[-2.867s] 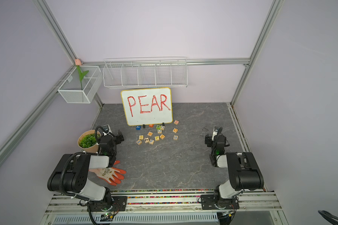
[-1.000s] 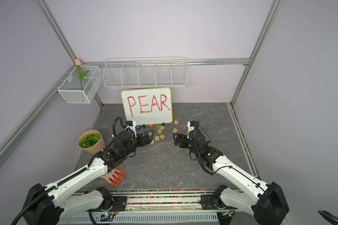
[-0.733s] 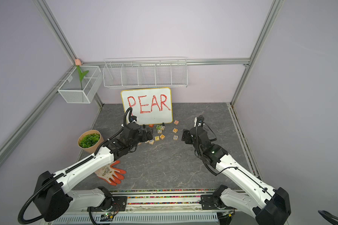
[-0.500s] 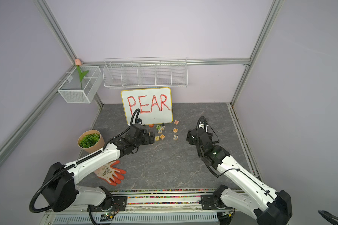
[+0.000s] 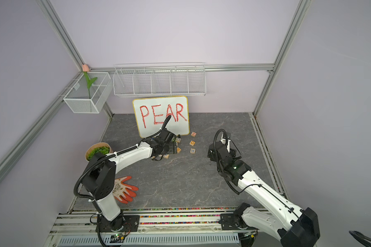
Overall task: Spell the uppercase word “pear” with letter blocks
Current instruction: Pick up the letter block from the center of the board.
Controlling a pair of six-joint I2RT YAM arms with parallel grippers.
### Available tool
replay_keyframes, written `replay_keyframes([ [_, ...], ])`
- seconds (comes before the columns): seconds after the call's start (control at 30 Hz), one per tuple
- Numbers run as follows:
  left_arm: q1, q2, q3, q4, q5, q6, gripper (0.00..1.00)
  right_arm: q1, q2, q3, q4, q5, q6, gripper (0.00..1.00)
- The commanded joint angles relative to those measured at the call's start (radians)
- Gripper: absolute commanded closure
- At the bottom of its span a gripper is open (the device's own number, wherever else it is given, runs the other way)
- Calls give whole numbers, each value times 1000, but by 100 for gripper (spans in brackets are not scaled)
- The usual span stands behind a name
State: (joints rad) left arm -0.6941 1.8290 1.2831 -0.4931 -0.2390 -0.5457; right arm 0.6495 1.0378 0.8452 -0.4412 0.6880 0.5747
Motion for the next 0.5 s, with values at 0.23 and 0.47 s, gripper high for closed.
replay_keyframes([
  [0.23,2,147,119,-58,-12,-17,23,-12,59,-13,66,-63,-59,11],
  [0.47,2,208,161,-66,-13,1,34,-14,88,6,56,-68,-61,11],
])
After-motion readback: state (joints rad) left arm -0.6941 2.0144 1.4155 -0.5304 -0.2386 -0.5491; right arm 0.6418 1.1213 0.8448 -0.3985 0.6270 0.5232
